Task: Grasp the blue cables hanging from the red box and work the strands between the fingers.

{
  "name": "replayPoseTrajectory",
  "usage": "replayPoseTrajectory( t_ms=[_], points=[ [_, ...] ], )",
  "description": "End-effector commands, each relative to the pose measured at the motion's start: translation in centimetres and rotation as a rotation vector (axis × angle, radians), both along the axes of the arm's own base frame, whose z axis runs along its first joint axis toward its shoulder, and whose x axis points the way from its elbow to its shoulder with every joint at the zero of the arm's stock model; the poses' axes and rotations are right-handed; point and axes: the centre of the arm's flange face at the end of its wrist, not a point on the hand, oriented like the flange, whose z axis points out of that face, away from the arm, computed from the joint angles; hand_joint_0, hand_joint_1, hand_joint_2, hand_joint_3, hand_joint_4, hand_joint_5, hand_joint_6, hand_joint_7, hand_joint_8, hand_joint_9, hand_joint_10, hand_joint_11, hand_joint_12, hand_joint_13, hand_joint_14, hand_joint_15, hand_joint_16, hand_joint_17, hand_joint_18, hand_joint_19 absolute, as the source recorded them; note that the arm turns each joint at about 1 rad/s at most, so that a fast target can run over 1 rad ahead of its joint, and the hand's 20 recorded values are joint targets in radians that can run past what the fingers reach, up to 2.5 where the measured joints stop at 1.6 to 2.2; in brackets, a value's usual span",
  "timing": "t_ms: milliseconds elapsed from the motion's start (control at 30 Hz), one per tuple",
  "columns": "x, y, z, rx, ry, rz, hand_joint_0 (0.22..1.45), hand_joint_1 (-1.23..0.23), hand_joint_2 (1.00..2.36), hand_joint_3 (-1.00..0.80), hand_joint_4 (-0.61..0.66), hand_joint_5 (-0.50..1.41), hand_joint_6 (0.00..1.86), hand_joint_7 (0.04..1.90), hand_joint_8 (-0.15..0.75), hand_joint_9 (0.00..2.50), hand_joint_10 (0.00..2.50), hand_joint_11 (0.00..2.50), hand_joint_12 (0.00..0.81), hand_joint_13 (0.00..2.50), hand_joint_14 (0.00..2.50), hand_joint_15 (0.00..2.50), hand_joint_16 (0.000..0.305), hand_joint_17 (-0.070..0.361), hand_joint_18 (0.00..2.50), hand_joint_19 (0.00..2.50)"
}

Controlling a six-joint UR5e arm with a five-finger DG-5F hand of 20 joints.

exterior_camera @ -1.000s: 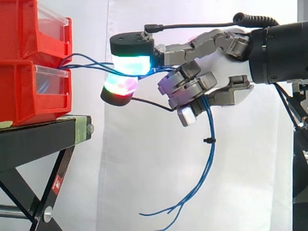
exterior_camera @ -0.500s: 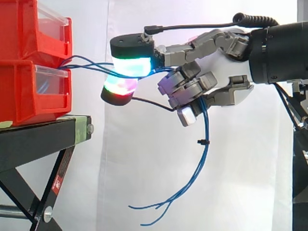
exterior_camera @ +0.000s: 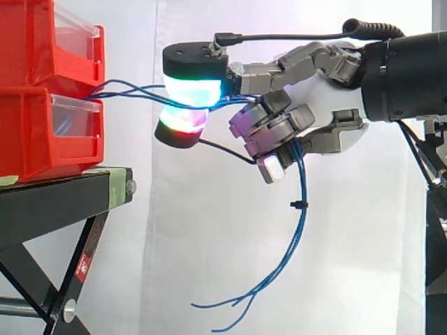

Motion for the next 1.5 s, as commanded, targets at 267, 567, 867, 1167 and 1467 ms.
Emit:
replayPoseTrajectory(
  t_ms=[267,567,867,1167,1467],
  points=[
    [0.0,0.0,0.0,0.0,0.0,0.0,1.27,-0.8,1.01,-0.48,0.03,-0.09,1.26,1.02,0.43,0.95,2.5,2.5,0.546,1.37,2.5,1.51,0.073,0.164,1.59,0.4],
    [0.0,0.0,0.0,0.0,0.0,0.0,0.95,-0.84,1.0,-0.96,0.08,-0.09,1.15,1.06,0.43,0.95,2.5,2.5,0.546,1.37,2.5,1.51,0.073,0.164,1.59,0.4],
    [0.02,0.01,-0.09,0.0,0.002,0.0,1.36,-0.71,1.01,-0.1,-0.02,0.13,1.22,1.08,0.43,0.95,2.5,2.5,0.546,1.37,2.5,1.51,0.073,0.164,1.59,0.4],
    [0.0,0.0,0.0,0.0,0.0,0.0,0.98,-0.76,1.0,-0.91,0.07,-0.02,0.56,1.08,0.43,0.95,2.5,2.5,0.546,1.37,2.5,1.51,0.073,0.164,1.59,0.4],
    [0.0,0.0,0.0,0.0,0.0,0.0,1.14,-0.73,1.01,-0.66,0.05,0.08,0.69,1.03,0.43,0.95,2.5,2.5,0.546,1.37,2.5,1.51,0.073,0.164,1.59,0.4]
  ],
)
